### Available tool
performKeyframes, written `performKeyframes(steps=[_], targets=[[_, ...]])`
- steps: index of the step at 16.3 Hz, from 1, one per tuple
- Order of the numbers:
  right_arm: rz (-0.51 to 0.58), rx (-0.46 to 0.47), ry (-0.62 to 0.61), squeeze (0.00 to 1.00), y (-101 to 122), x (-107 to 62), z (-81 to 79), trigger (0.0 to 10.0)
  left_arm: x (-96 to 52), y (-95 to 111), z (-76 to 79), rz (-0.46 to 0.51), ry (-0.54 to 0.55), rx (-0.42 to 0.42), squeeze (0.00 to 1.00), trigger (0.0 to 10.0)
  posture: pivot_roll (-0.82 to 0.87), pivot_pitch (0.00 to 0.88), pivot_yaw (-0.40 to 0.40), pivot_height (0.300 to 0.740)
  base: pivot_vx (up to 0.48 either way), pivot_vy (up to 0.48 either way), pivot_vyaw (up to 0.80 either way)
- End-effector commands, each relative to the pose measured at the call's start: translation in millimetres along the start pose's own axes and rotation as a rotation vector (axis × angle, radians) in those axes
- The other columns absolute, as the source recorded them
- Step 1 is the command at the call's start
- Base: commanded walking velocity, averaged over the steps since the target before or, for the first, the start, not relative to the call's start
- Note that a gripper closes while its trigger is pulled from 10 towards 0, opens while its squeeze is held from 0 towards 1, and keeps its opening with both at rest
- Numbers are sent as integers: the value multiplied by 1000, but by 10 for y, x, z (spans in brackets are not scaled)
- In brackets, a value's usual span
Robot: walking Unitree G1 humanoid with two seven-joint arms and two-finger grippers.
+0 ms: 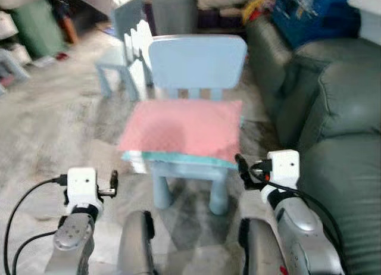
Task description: Move the pillow to the sofa
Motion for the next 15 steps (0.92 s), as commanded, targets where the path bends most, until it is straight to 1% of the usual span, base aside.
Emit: performKeyframes(steps=[1,2,3,4,7,8,10,11,13,14,15], targets=[[11,-2,1,0,19,20,10,10000,35,79,-40,29,27,24,0,10000,-59,85,62,432,0,0,0],[17,-6,3,0,29,34,6,10000,58,157,-83,64,57,49,0,10000,-59,81,62,417,0,0,0],[22,-9,2,0,39,46,12,10000,77,186,-98,73,68,51,0,10000,-58,80,62,404,0,0,0],[27,-8,5,0,50,54,16,10000,96,229,-112,91,76,55,0,10000,-58,79,62,404,0,0,0],[60,-21,21,0,144,80,26,10000,159,475,-153,188,97,80,0,10000,-53,82,60,399,0,0,0],[103,-39,17,0,267,106,48,10000,203,590,-195,223,108,62,0,10000,-51,84,60,399,0,0,0],[188,-63,20,0,512,148,51,10000,261,711,-267,256,128,19,0,10000,-52,92,62,399,0,0,0],[247,-31,20,0,717,185,63,10000,322,795,-327,273,145,7,0,10000,-52,97,61,399,0,0,0],[296,-10,52,0,937,250,43,10000,427,944,-373,311,134,-45,0,10000,-54,108,62,399,0,0,0],[304,19,83,0,974,275,26,10000,491,1003,-387,313,123,-114,0,10000,-57,126,59,399,0,0,0],[300,38,102,0,974,306,19,10000,545,1028,-405,302,126,-156,0,10000,-57,137,60,399,0,0,0]])
Point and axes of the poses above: a point about 5 cm out from each wrist's last joint towards the gripper, its own x axis pointing out of the wrist towards the gripper, its own y axis along the axis of the wrist's last joint, z = x × y, the point moved 2 cm from there along x, pointing out of the wrist towards the gripper, and after that the axes turned 3 degrees about -x, right-handed, at the moved point
